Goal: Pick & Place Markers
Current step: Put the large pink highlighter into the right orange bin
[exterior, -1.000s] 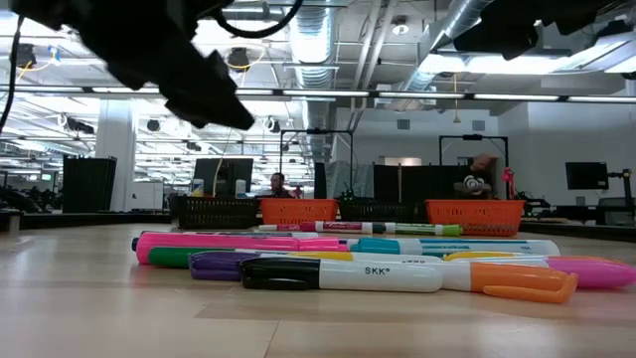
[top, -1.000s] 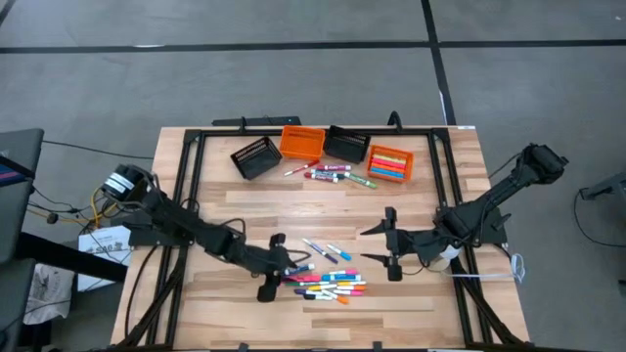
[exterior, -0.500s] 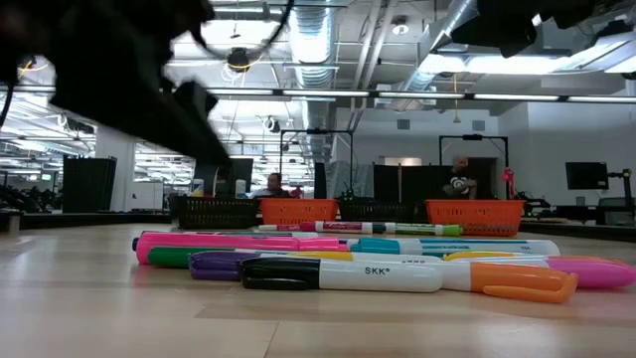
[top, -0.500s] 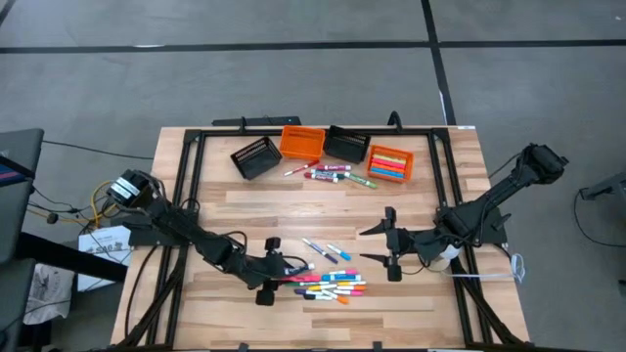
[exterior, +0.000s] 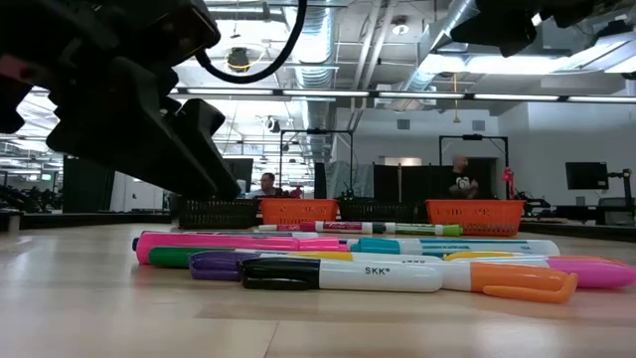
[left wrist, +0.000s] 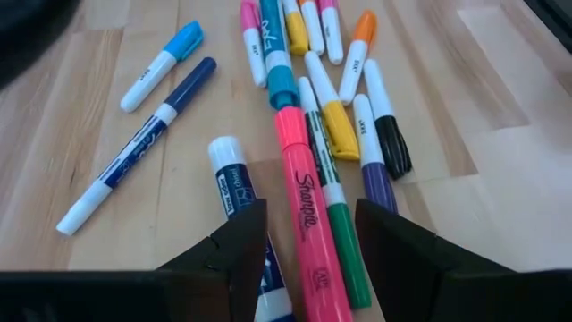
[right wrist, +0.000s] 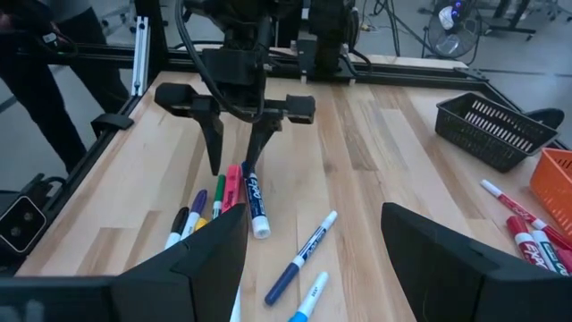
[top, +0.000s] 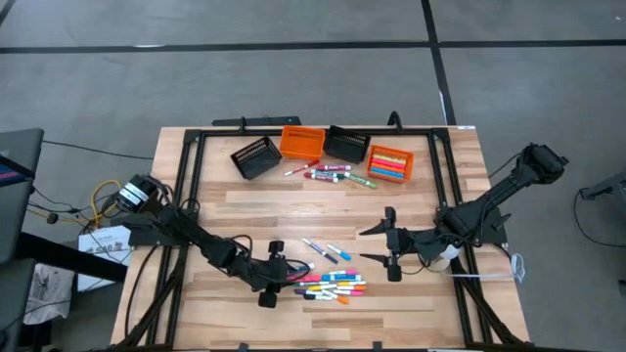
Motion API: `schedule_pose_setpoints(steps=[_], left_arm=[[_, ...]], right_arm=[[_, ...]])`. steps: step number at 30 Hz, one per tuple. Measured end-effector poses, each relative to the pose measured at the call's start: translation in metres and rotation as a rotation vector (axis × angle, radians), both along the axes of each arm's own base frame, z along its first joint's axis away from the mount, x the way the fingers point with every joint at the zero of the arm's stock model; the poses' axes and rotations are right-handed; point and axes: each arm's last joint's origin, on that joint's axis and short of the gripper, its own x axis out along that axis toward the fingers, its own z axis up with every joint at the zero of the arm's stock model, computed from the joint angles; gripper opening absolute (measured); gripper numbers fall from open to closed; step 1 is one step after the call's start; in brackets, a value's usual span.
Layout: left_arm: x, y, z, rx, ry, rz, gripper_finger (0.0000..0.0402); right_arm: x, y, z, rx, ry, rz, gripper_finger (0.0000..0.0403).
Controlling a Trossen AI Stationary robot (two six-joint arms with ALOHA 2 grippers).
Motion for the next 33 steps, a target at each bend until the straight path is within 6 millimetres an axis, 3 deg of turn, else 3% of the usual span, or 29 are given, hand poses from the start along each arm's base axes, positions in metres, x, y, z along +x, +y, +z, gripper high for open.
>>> schedule_pose_setpoints(steps=[23,33], left_arm=[[-0.0008,-0.0025,-0.0063,-0.059,0.056,-0.053,0.0173],[0.0033,0.0059,-0.0092,-0.070,0.086,-0.045,0.0161]], right_arm=[[0.0000,0.0000,0.0000,0.000,0.000,-0.001,0.0249],[0.0000,0.0000,0.0001,0.000,0.000,-0.001,0.0249]])
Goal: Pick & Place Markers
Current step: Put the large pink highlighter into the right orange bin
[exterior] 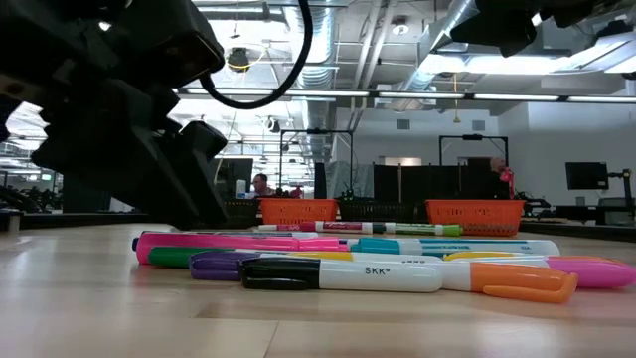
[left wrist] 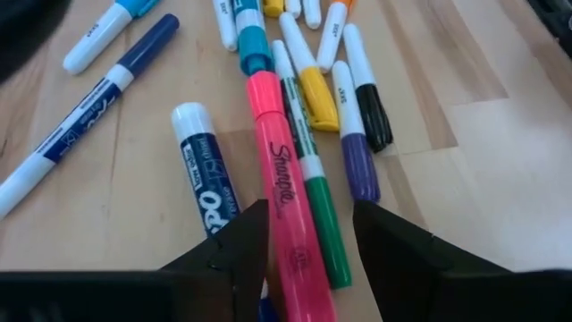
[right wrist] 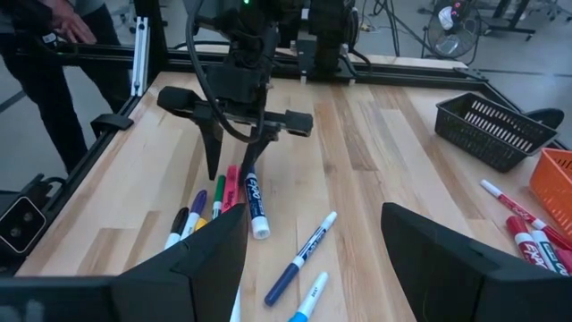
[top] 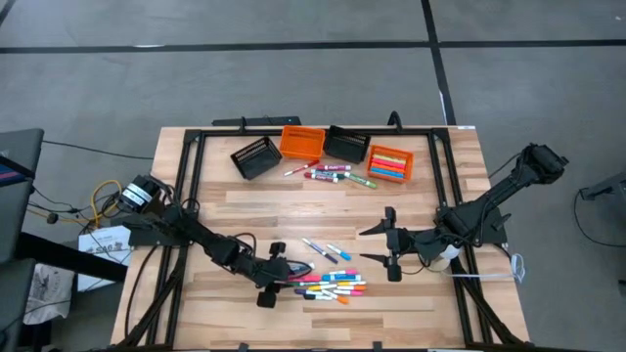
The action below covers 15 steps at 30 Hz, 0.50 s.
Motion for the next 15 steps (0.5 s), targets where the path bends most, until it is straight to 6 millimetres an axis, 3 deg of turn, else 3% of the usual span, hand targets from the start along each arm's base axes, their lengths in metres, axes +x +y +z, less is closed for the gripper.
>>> schedule_pose_setpoints(steps=[15], left_arm=[[0.0000,0.0002,-0.0001,0.000,0.002,0.004,0.0125]], right_arm=[[0.0000,0.0000,0.0001,0.000,0.000,0.000,0.0249]])
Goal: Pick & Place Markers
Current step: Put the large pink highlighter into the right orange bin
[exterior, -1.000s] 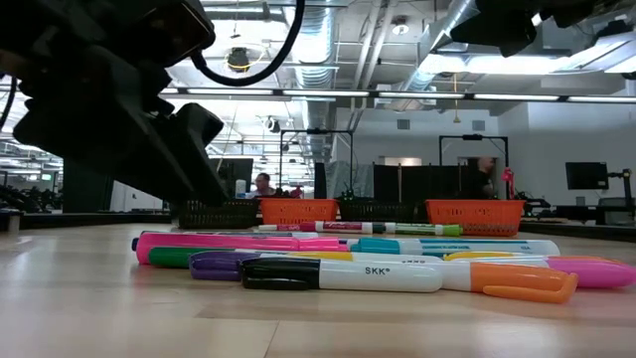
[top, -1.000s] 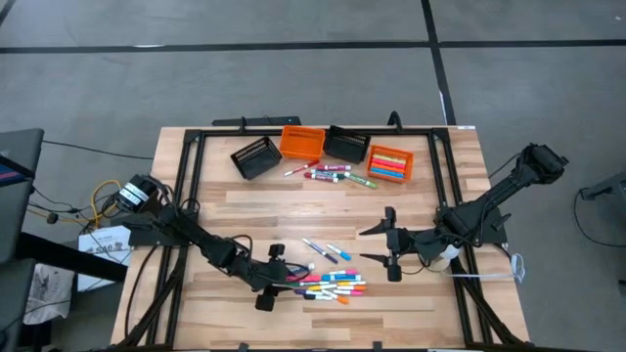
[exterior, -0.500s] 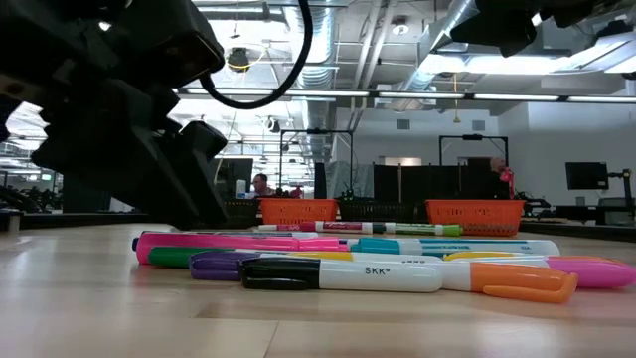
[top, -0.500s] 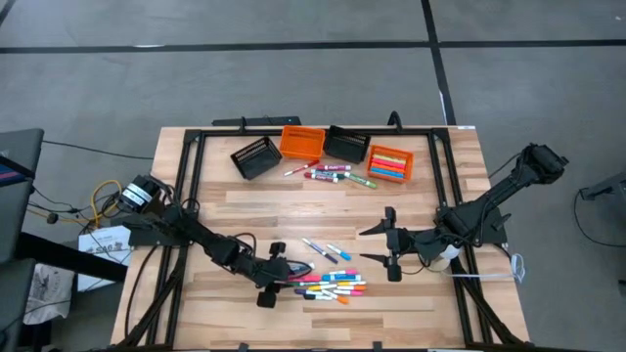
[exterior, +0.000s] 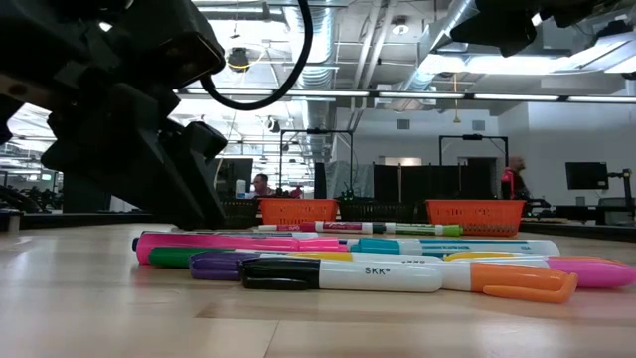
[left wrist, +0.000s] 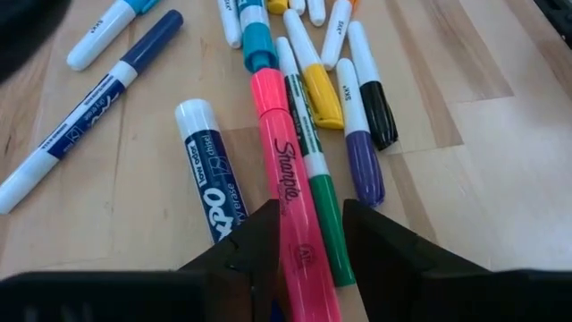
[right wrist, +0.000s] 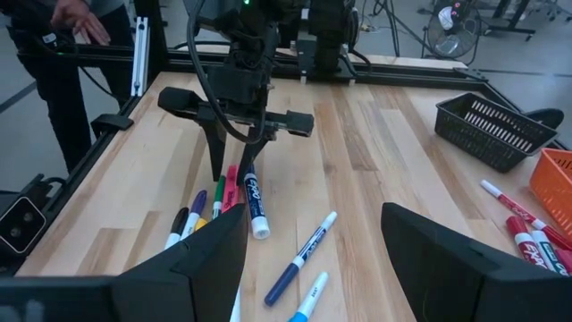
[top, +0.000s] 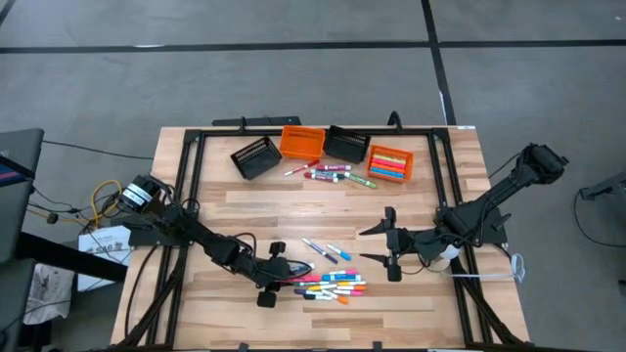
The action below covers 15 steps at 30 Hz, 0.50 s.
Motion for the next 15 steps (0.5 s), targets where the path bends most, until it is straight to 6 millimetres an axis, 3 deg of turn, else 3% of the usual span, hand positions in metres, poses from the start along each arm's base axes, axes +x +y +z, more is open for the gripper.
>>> schedule_pose_setpoints(steps=[15], left_arm=[[-0.0059,0.0065,-0.0077,0.006,0.022,0.046,0.0127]], right_arm=[[0.0001,0.0000,0.0001,0.000,0.000,0.000,0.0249]])
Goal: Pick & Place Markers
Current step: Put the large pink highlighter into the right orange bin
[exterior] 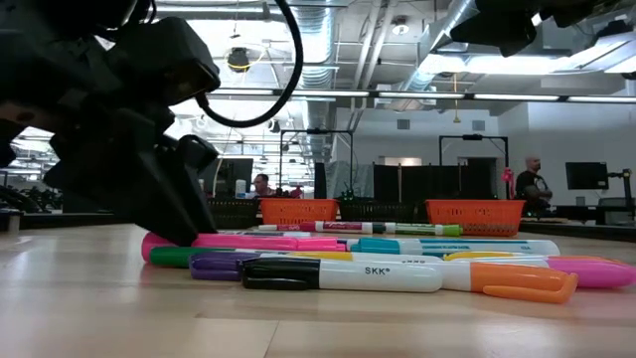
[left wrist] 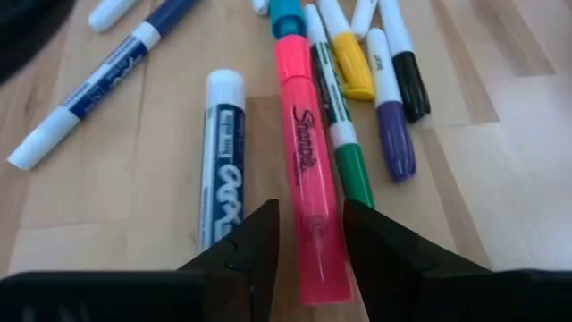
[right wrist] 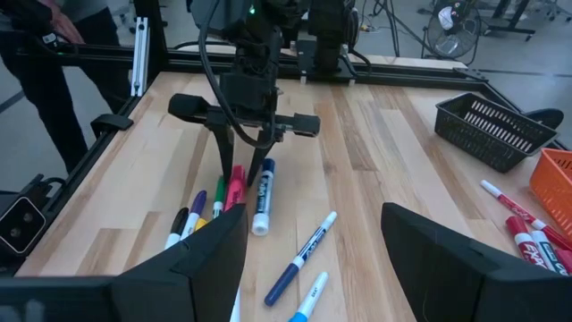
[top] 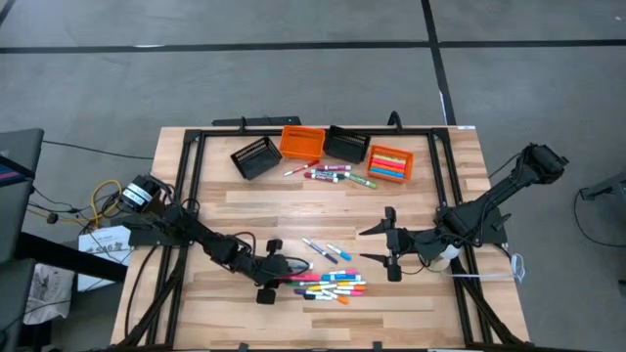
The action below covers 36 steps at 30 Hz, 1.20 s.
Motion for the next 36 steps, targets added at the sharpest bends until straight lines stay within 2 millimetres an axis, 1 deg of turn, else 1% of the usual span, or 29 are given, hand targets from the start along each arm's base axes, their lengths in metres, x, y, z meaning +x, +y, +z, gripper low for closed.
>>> schedule_pose_setpoints(steps=[12,14,16,20,27,36], left_arm=[[0.000,0.000,0.000,0.001,-0.008,0.005,0.0127],[0.001,-0.001,-0.003,0.004,-0.006,0.007,0.0127],[0.003,0.000,-0.010,0.015,0.009,0.012,0.0127],[0.008,0.004,-0.017,-0.002,0.012,0.018,0.0127],[0.009,0.007,-0.013,-0.018,0.013,0.010,0.0126],[0.009,0.007,-0.013,-0.027,0.015,0.026,0.0085]], right_arm=[[0.001,-0.001,0.000,0.000,-0.001,-0.005,0.0249],[0.001,-0.001,0.000,0.001,-0.001,-0.005,0.0249],[0.001,-0.001,0.000,0.002,-0.003,-0.005,0.0249],[0.001,-0.001,0.001,0.003,-0.006,-0.005,0.0249],[0.001,-0.001,0.001,0.003,-0.005,-0.005,0.0249],[0.001,-0.001,0.001,0.003,-0.005,-0.005,0.0249]])
